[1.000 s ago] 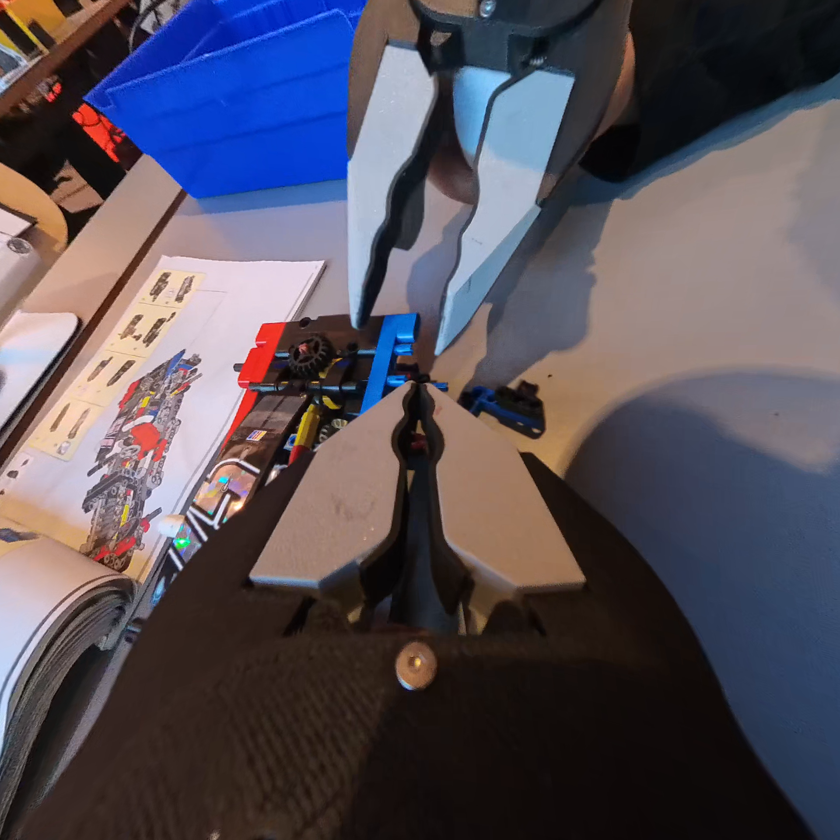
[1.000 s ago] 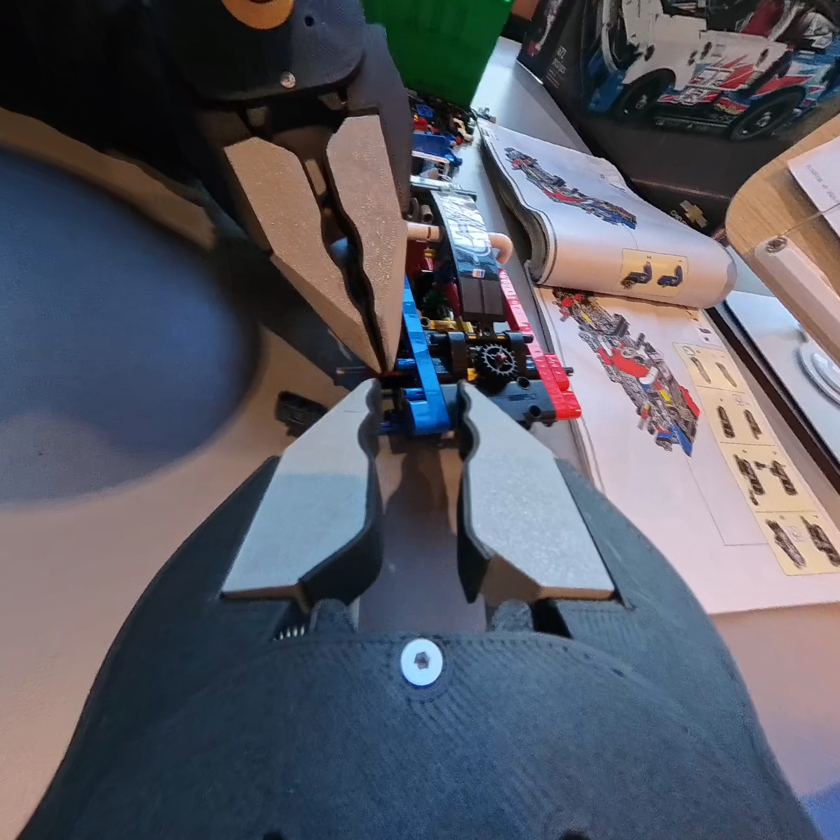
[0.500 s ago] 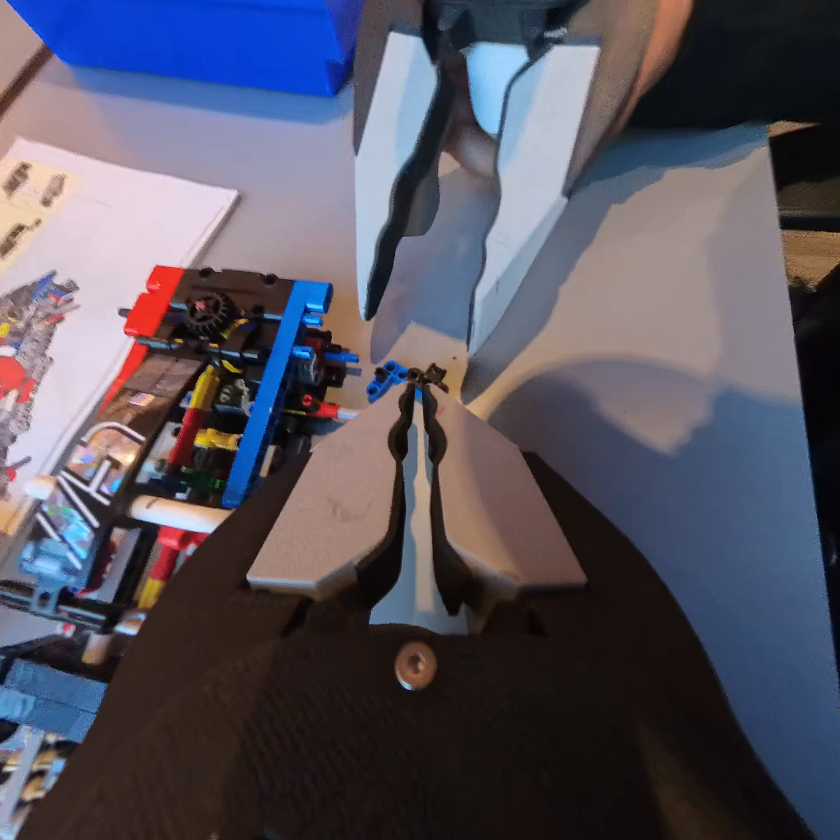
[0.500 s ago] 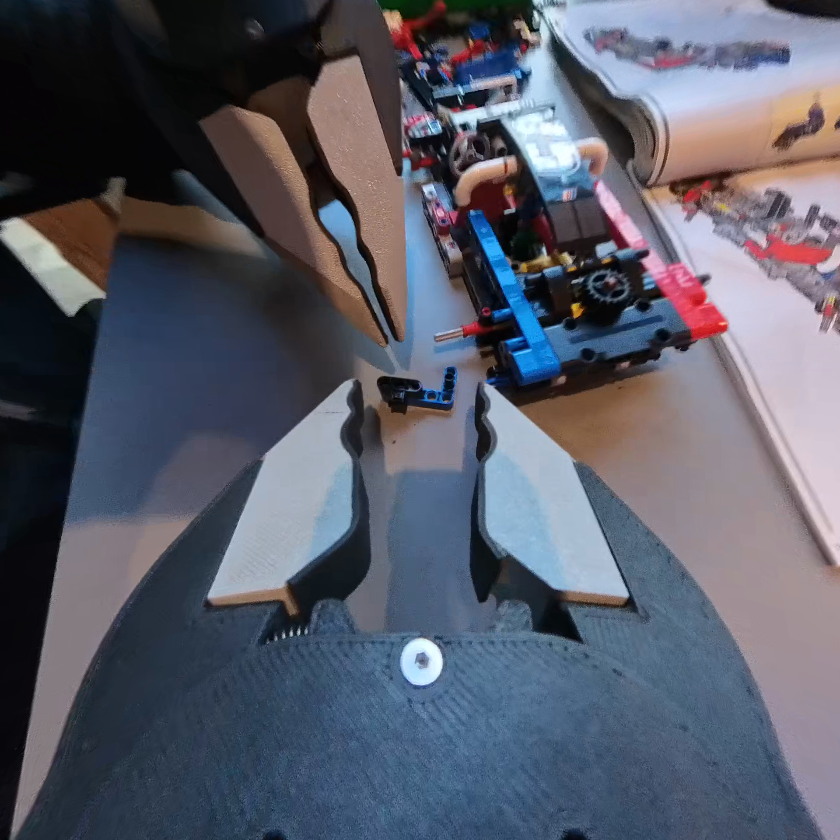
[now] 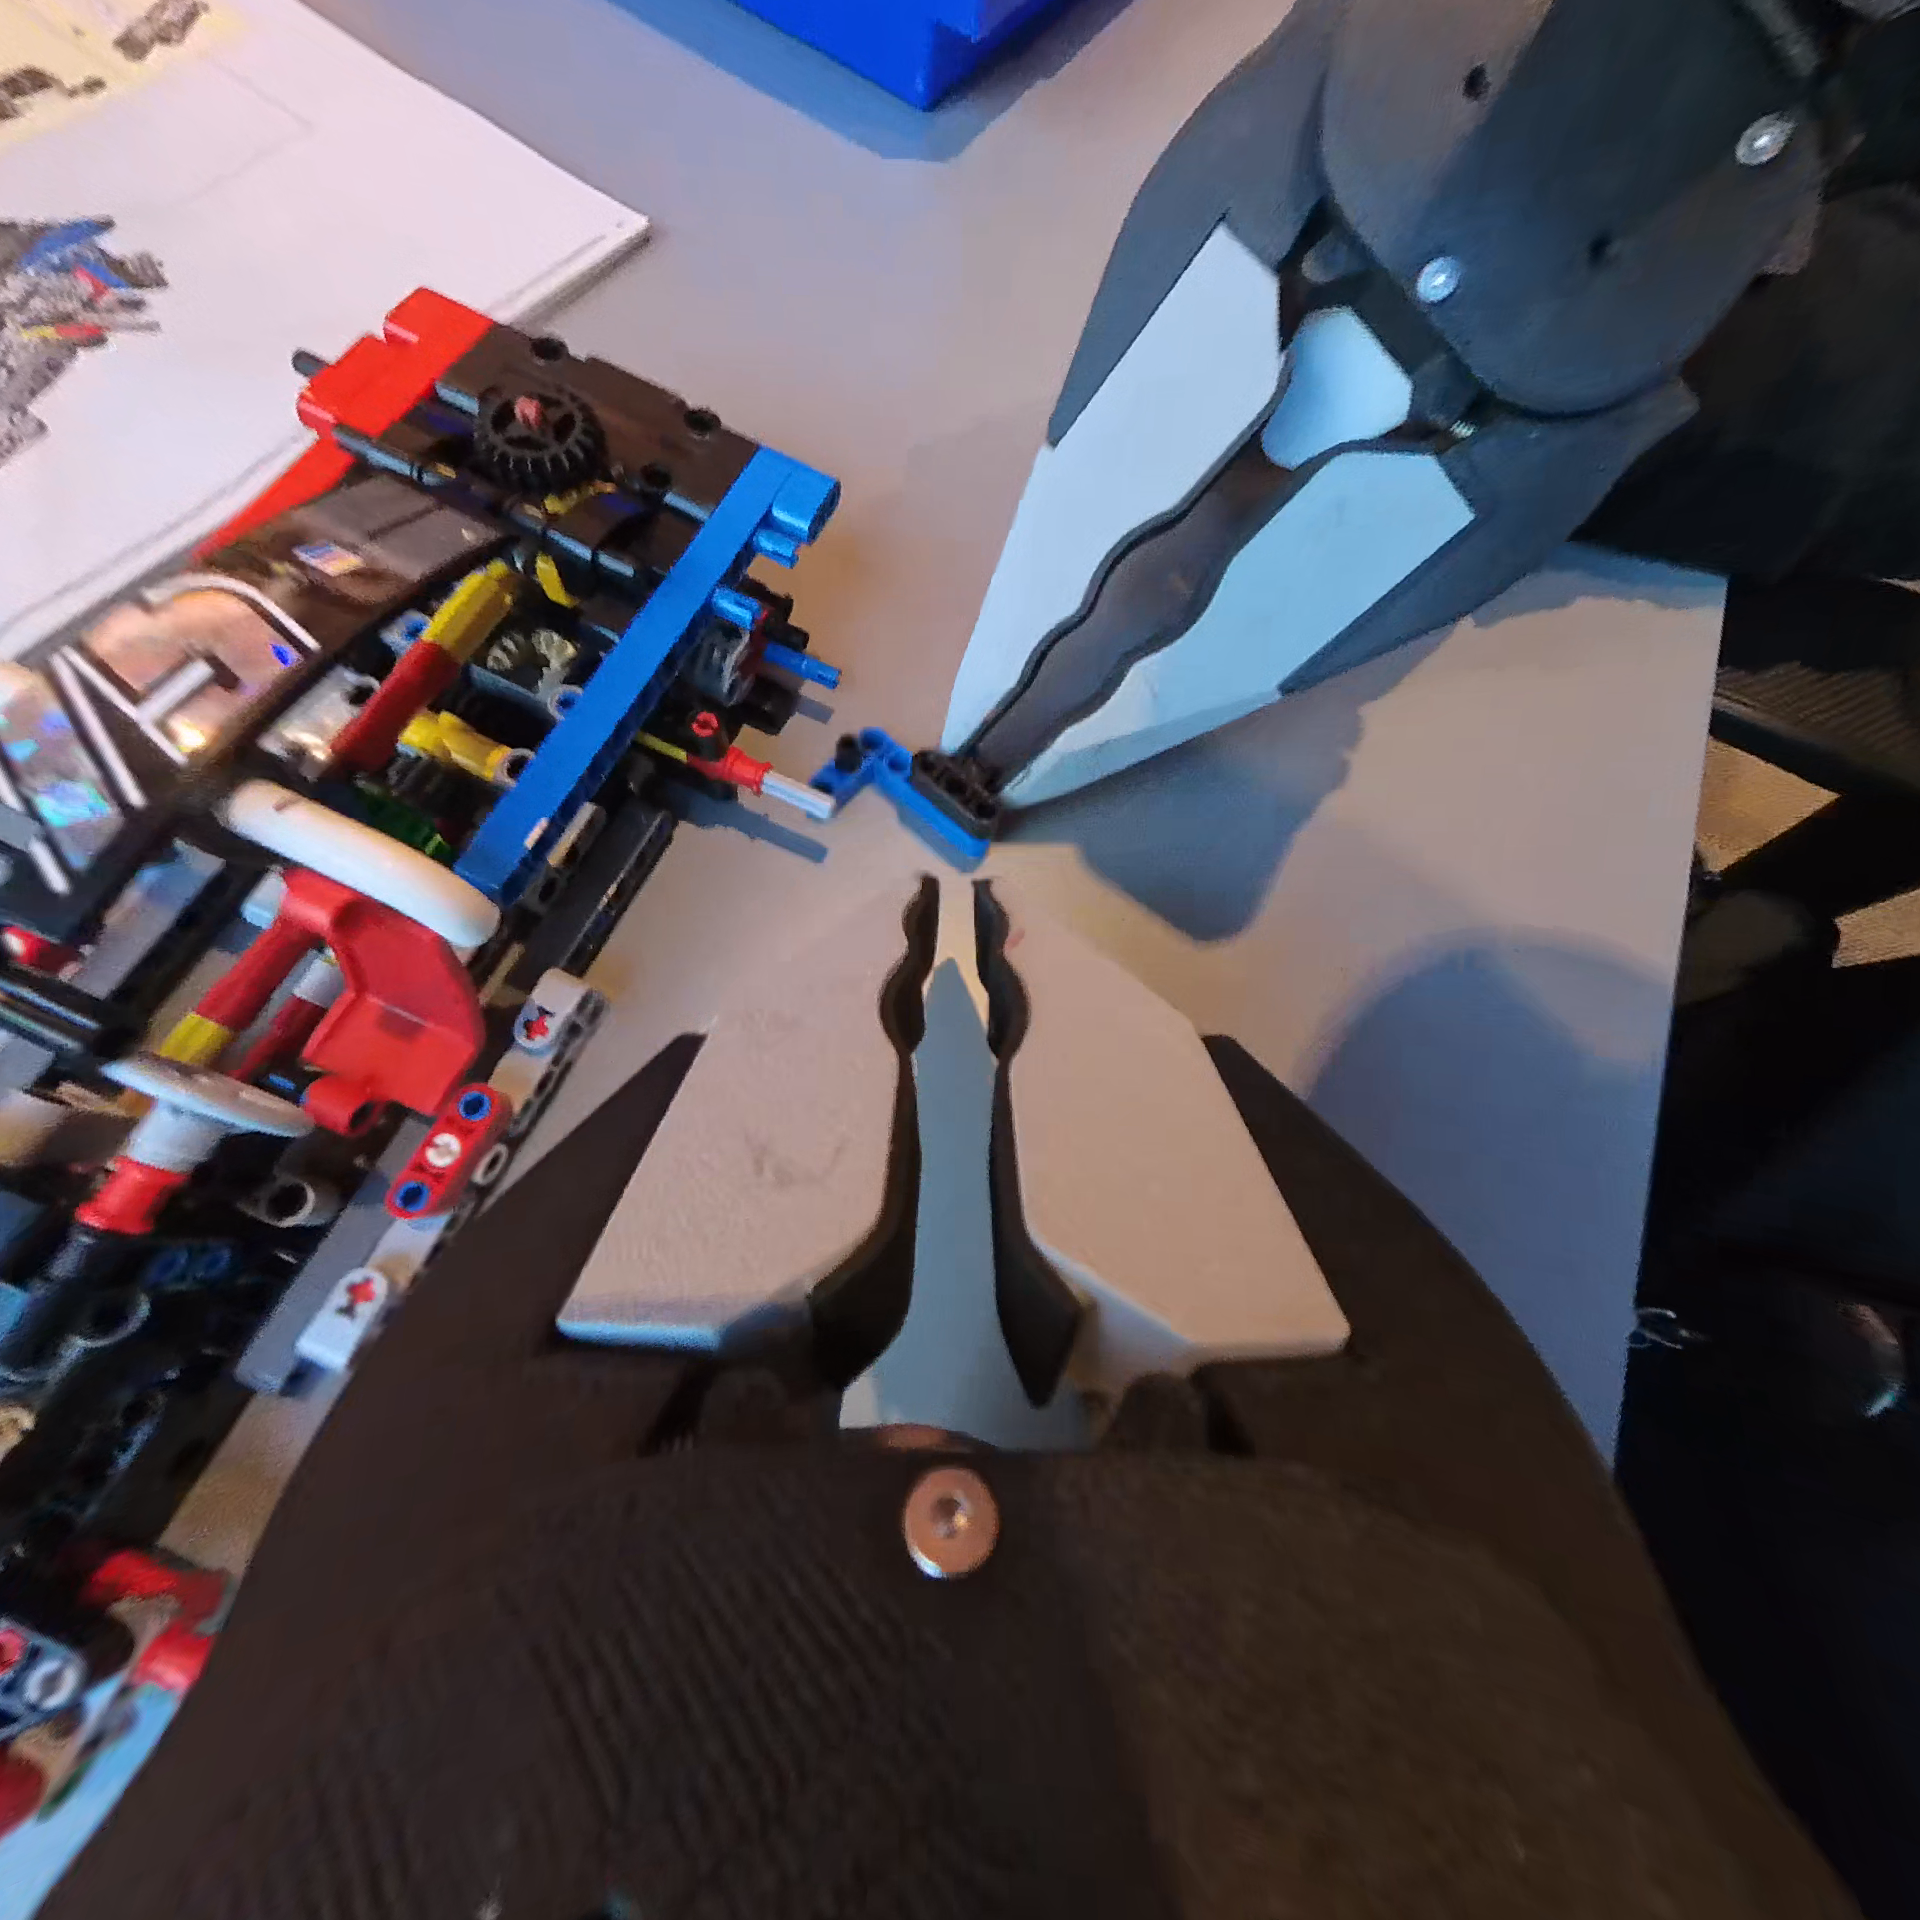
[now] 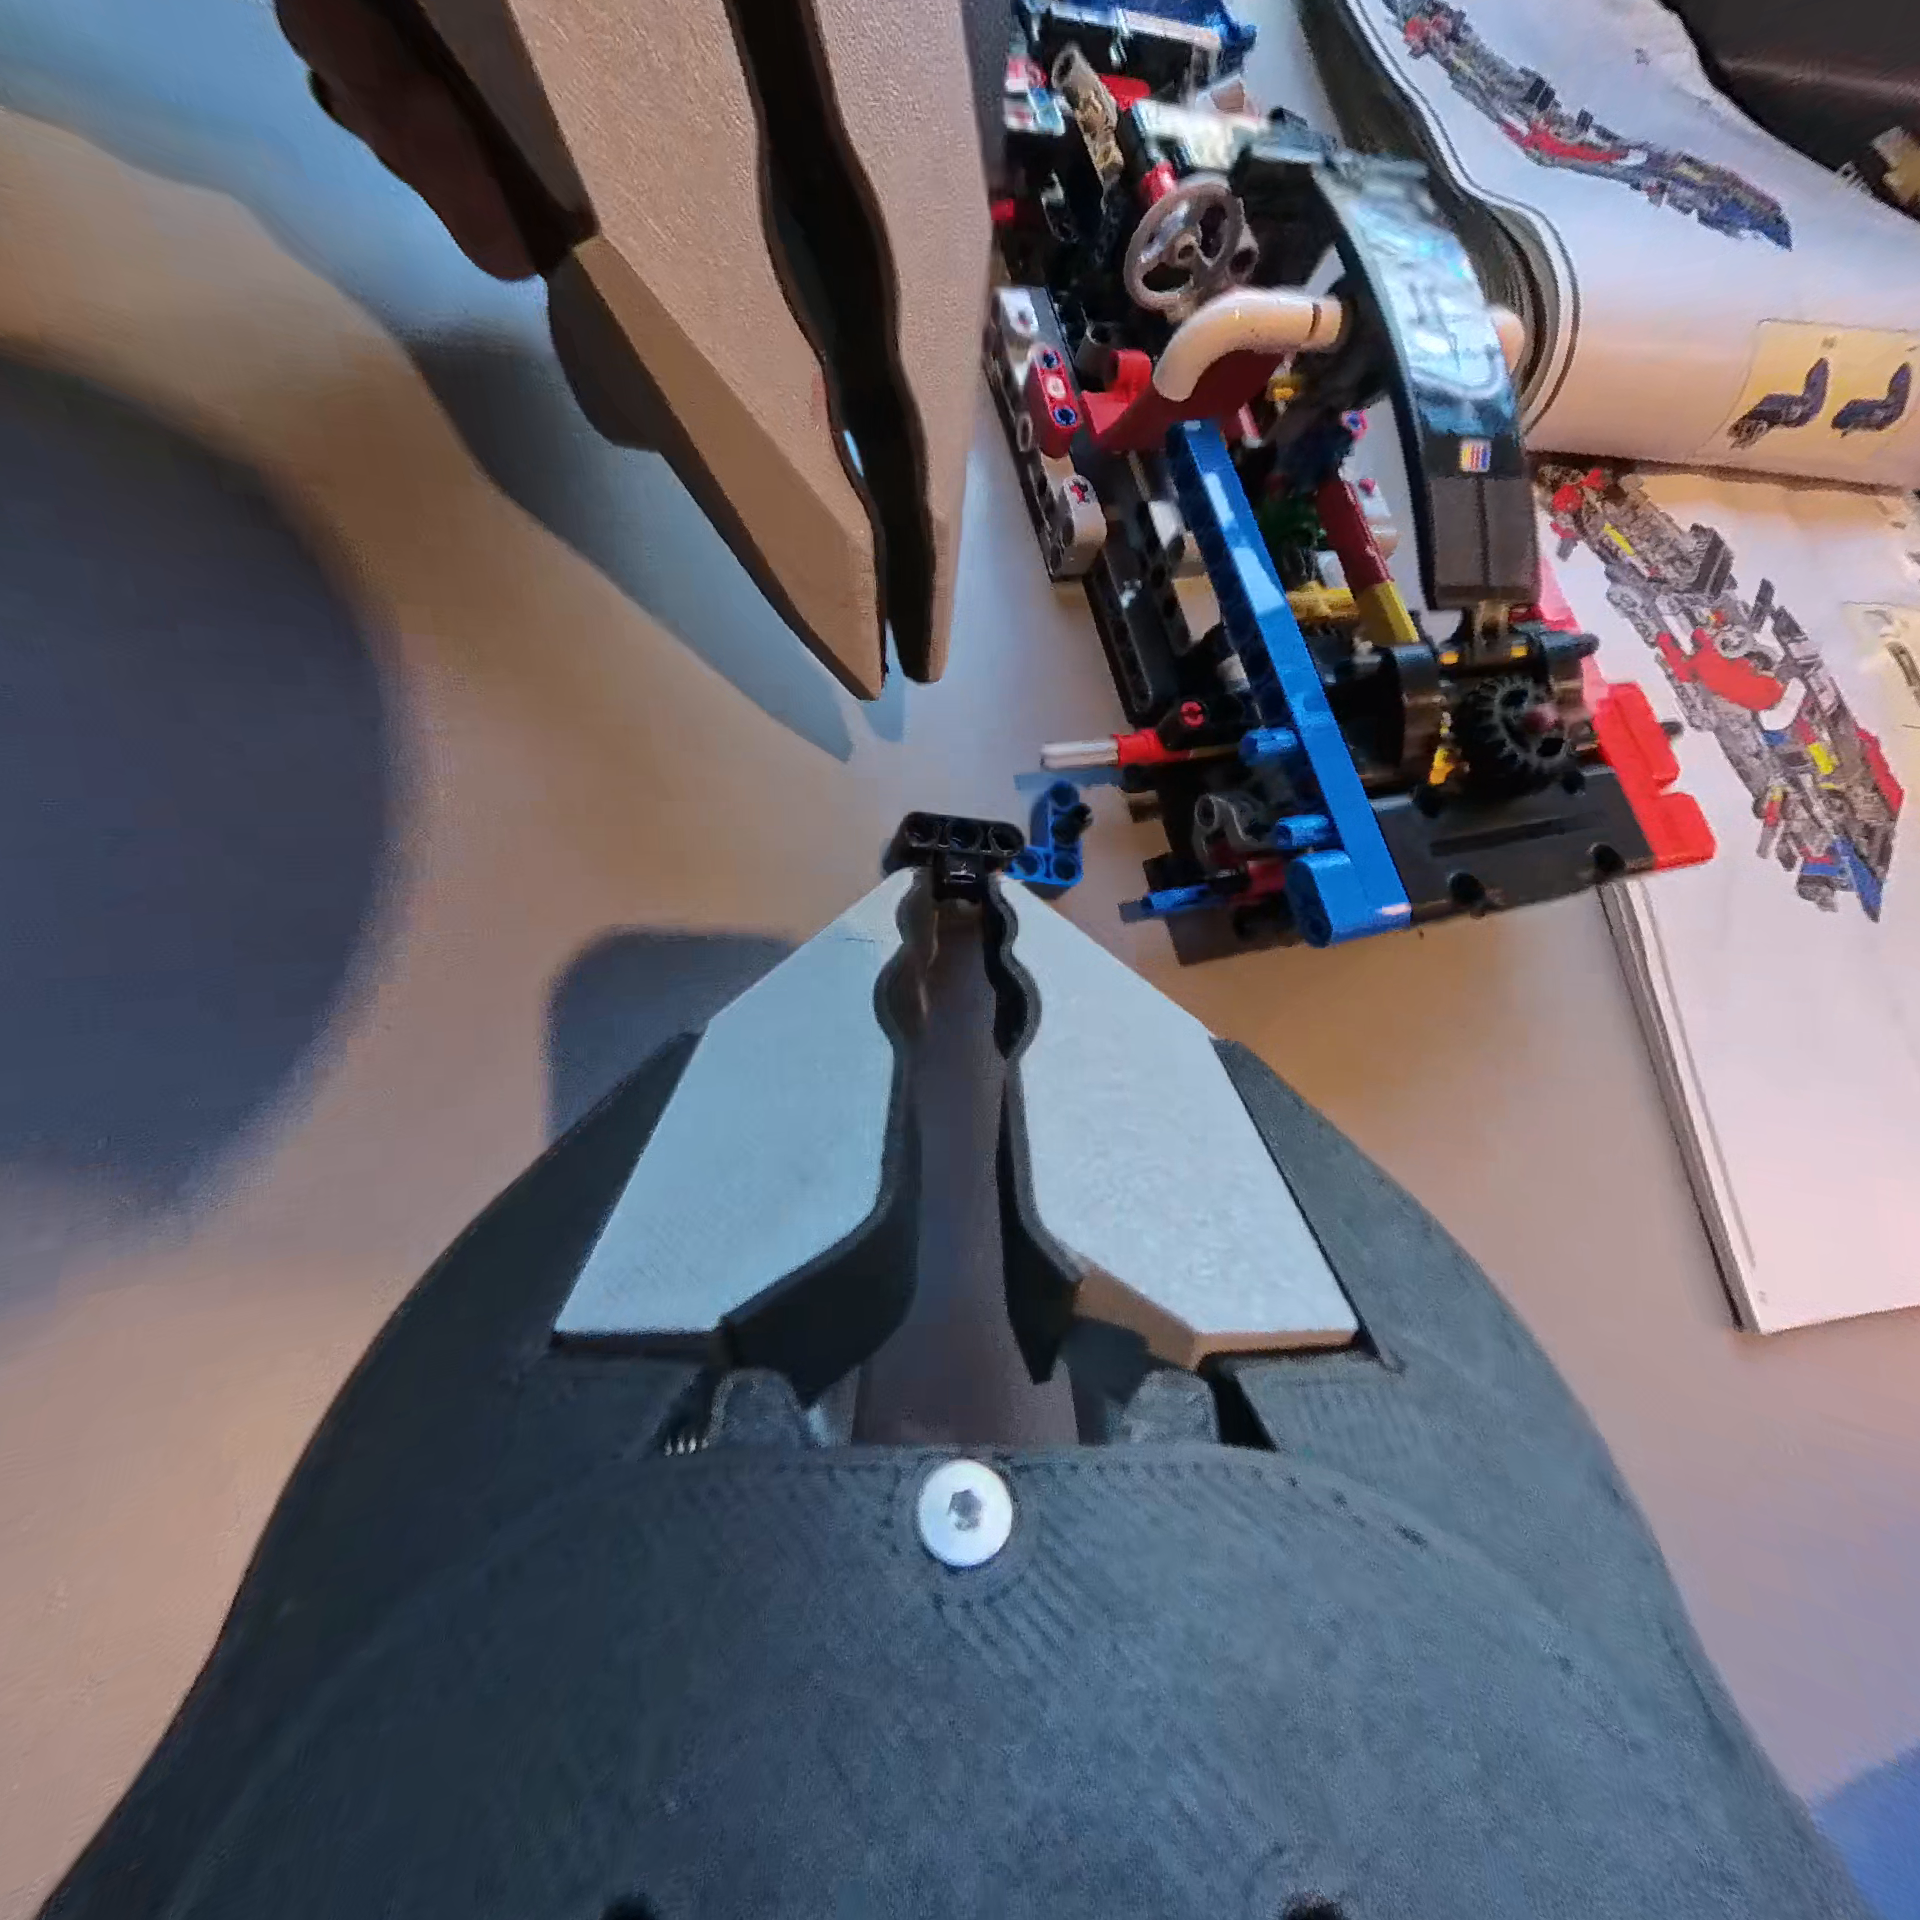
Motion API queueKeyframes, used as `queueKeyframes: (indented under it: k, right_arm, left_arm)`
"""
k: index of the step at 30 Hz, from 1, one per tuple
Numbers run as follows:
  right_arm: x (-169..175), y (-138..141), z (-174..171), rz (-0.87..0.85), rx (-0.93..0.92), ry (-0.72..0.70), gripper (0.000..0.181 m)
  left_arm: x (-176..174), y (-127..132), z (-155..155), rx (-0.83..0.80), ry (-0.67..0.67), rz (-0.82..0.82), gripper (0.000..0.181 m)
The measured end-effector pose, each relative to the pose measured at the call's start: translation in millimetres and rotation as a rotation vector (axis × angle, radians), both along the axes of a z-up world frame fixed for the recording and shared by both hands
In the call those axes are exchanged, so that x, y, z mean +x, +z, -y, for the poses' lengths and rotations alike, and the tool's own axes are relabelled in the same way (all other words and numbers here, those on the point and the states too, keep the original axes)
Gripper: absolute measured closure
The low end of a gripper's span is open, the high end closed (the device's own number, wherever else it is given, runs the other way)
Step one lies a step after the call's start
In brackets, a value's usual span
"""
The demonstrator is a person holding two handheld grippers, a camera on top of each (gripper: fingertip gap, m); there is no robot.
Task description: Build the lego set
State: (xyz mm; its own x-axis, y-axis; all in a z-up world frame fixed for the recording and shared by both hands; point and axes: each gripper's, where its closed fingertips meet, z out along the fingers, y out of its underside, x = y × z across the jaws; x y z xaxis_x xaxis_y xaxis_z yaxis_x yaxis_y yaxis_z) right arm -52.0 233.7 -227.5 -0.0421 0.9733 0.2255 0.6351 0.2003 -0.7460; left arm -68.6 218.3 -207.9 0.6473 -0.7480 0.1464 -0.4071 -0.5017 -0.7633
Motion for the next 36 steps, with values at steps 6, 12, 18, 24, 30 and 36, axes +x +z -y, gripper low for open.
queueKeyframes:
  k: [6, 12, 18, 24, 30, 36]
  right_arm:
    - [6, 8, 5, -0.057, -0.076, 0.005, 0.152]
    - [-7, 6, 3, -0.043, -0.122, 0.001, 0.152]
    - [-5, -1, 4, 0.001, -0.051, 0.017, 0.16]
    - [-1, 17, 21, -0.123, 0.232, 0.188, 0.16]
    - [-3, 26, 18, -0.157, 0.367, 0.196, 0.16]
    - [0, 31, 12, -0.163, 0.517, 0.196, 0.16]
  left_arm:
    - [7, -17, 8, -0.024, 0.028, -0.041, 0.177]
    - [7, -25, 15, -0.053, 0.057, -0.054, 0.172]
    - [-11, -22, 14, -0.059, 0.114, -0.061, 0.169]
    - [-13, -2, 2, -0.027, 0.072, -0.013, 0.167]
    - [9, 18, -2, -0.123, -0.052, 0.213, 0.162]
    - [8, 28, -11, -0.167, -0.076, 0.336, 0.164]
